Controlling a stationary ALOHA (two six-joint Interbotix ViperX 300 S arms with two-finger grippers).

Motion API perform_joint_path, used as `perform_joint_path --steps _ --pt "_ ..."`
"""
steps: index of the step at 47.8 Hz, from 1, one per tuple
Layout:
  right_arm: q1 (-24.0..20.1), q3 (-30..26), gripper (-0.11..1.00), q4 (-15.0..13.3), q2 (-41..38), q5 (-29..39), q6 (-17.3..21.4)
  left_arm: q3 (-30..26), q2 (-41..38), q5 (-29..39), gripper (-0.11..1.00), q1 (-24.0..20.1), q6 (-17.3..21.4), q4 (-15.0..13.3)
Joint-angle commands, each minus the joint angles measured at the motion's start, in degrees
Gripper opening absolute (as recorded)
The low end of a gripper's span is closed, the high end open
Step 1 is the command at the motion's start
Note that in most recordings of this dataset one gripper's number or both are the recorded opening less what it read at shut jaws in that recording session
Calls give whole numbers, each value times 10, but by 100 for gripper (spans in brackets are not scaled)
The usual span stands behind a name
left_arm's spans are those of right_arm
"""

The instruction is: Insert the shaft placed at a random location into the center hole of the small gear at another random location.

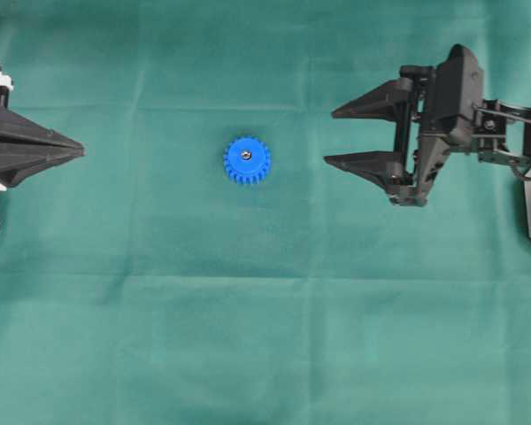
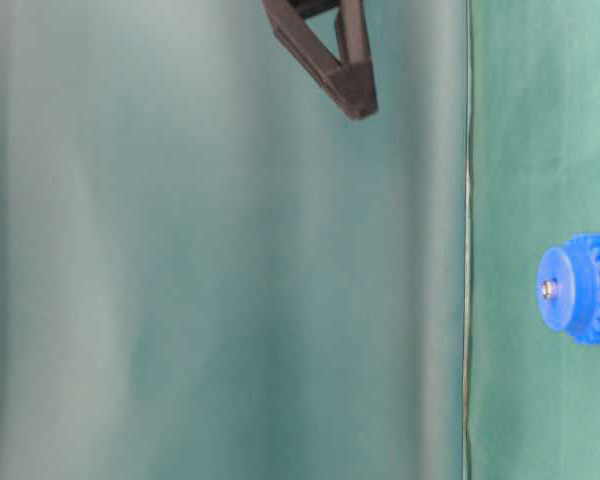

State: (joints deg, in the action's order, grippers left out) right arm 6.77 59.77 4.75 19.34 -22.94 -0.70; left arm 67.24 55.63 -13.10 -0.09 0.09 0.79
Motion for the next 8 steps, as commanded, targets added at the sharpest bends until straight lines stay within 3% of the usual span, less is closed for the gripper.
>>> perform_joint_path --steps 1,8 --pt "-1 -2 78 2 13 -4 8 -14 -2 -3 0 -1 -1 2" --pt "-1 -1 78 2 13 -3 7 -14 -3 -3 0 -1 -1 2"
